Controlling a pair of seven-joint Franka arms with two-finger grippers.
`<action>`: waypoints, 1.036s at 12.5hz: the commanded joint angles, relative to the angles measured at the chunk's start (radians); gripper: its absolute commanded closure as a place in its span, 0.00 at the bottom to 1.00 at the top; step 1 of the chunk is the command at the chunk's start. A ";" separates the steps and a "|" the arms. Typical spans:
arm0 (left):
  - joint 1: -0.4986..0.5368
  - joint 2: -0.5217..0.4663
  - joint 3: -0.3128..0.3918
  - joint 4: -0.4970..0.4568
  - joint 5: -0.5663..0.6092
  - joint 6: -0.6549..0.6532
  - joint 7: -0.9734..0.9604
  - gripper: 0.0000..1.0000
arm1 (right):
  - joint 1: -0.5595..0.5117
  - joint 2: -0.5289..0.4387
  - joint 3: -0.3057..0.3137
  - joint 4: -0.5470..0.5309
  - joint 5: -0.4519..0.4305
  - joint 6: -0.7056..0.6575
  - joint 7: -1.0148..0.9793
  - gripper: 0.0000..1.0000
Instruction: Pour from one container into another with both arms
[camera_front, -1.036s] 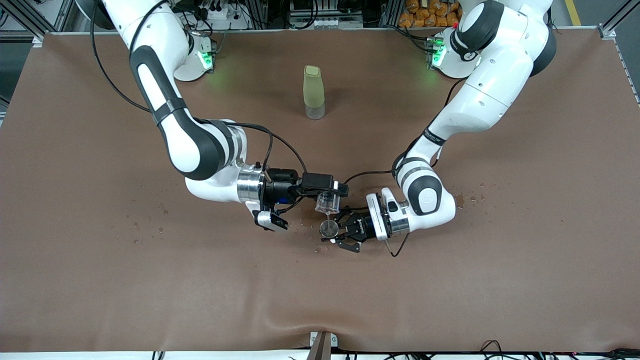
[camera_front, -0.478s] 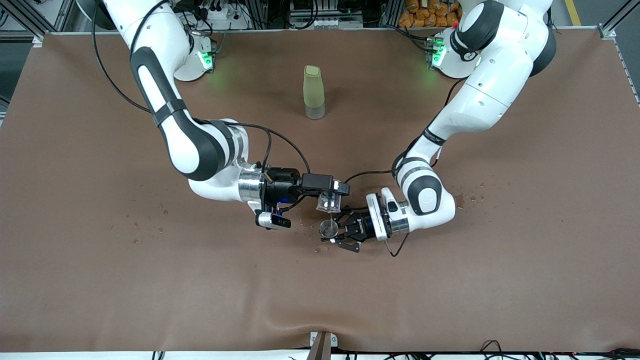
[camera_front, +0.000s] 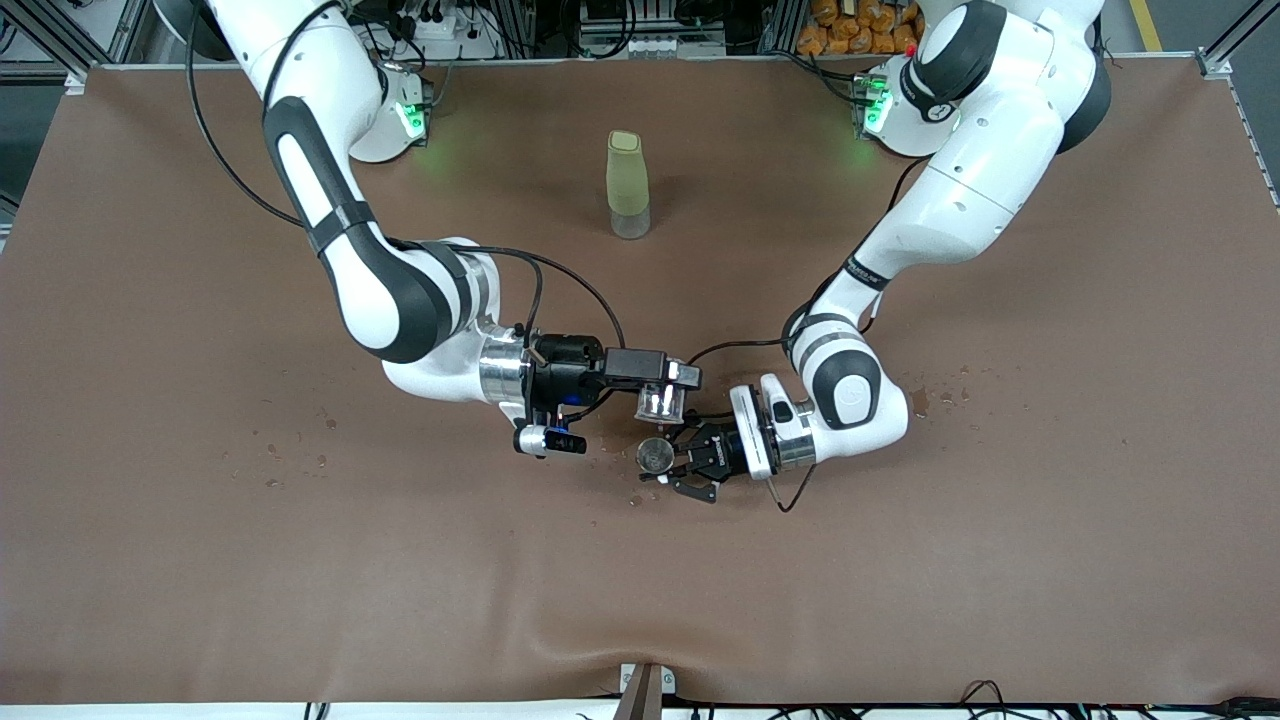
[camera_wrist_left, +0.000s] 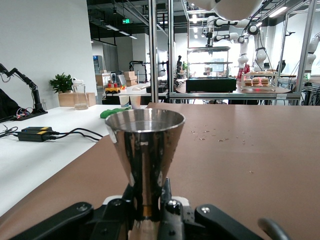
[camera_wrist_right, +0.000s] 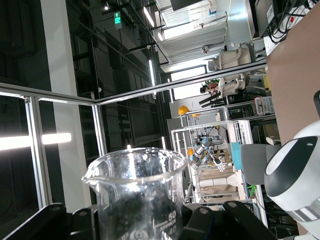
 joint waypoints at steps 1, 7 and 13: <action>0.000 -0.008 0.005 0.003 -0.016 -0.008 -0.005 1.00 | 0.014 0.001 -0.009 0.000 0.056 -0.005 0.023 1.00; -0.003 -0.004 0.005 0.003 -0.019 -0.008 -0.008 1.00 | 0.014 0.001 -0.009 -0.006 0.066 -0.005 0.037 1.00; -0.002 -0.006 0.005 0.003 -0.016 -0.008 -0.028 1.00 | 0.014 0.001 -0.007 -0.008 0.072 -0.005 0.040 1.00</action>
